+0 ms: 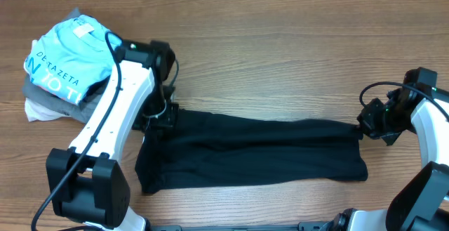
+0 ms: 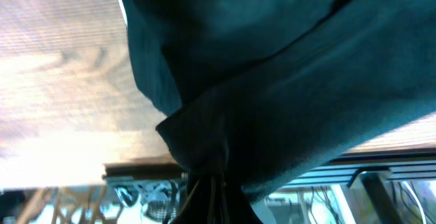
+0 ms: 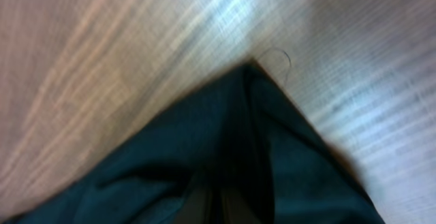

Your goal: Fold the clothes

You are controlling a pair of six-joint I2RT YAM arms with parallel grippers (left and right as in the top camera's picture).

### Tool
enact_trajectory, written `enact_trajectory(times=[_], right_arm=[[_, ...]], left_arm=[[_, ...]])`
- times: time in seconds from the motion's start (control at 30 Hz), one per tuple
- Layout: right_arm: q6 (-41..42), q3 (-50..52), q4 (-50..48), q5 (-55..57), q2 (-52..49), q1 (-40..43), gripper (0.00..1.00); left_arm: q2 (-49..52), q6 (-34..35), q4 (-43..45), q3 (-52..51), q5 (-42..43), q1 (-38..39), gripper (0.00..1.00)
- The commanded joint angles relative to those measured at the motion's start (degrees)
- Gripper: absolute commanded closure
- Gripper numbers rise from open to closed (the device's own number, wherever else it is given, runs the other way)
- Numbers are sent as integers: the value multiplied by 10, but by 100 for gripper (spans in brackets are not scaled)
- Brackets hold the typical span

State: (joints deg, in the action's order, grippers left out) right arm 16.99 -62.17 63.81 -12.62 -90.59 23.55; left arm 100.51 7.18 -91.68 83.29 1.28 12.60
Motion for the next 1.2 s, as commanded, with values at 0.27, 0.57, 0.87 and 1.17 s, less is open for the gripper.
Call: enact_trajectory(times=[0.27,0.57,0.87,1.17], right_arm=[[-7,-5,51,84,14,2,96],[-5,-4,48,81,14,2,49],[6,-2,13,81,14,27,28],[-22,89,-50,19,2,62,20]], left_arm=[[-15,27,16,-97,-32,-6,96],[-21,27,22,-97,-37,-7,52],[-21,27,67,-97,-32,-13,38],[-21,26,129,-75,29,-46,38]])
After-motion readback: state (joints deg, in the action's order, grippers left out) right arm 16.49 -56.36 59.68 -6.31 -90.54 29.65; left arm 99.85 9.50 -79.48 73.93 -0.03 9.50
